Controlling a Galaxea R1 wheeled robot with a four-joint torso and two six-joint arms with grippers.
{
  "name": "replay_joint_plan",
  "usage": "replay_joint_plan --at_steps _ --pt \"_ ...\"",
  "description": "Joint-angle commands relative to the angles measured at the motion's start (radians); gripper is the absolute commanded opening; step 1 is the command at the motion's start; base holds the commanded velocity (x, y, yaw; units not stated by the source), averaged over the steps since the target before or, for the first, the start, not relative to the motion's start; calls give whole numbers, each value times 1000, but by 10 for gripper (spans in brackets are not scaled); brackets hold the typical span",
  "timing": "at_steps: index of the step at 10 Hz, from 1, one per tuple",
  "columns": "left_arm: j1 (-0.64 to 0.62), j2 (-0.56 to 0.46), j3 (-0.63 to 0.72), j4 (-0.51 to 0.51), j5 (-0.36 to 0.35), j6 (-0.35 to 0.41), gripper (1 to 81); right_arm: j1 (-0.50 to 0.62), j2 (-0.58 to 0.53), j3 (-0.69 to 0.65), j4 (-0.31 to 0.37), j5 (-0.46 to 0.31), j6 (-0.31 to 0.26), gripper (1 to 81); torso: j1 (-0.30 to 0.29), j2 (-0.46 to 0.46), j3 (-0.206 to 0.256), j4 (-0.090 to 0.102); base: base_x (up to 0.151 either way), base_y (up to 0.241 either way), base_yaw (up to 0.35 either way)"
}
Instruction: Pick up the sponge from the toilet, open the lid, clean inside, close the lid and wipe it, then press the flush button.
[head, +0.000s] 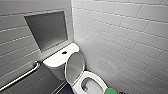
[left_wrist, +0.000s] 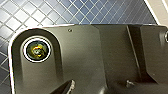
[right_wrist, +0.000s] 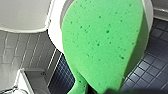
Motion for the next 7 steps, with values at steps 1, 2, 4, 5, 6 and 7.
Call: replay_joint_plan --at_steps 1,2,4,5,6,7 --pt "-14 -15 27 -6 62 -4 811 229 17 -51 42 -154 36 10 -1 1 0 0 0 0 0" --pt "-11 -16 28 -8 62 -4 811 267 67 -105 42 -187 40 10 6 -10 0 0 0 0 0" --pt "-2 -15 30 -9 62 -4 811 310 152 -210 36 -201 40 10 7 -11 0 0 0 0 0" --pt "-1 -15 28 -9 62 -4 811 333 189 -264 41 -201 40 10 7 -11 0 0 0 0 0" --pt "1 -15 28 -9 63 -4 811 355 225 -294 39 -209 40 10 7 -11 -91 0 0 0 0" --pt "2 -13 28 -9 63 -4 811 373 241 -298 39 -209 40 10 7 -11 -100 0 0 0 0"
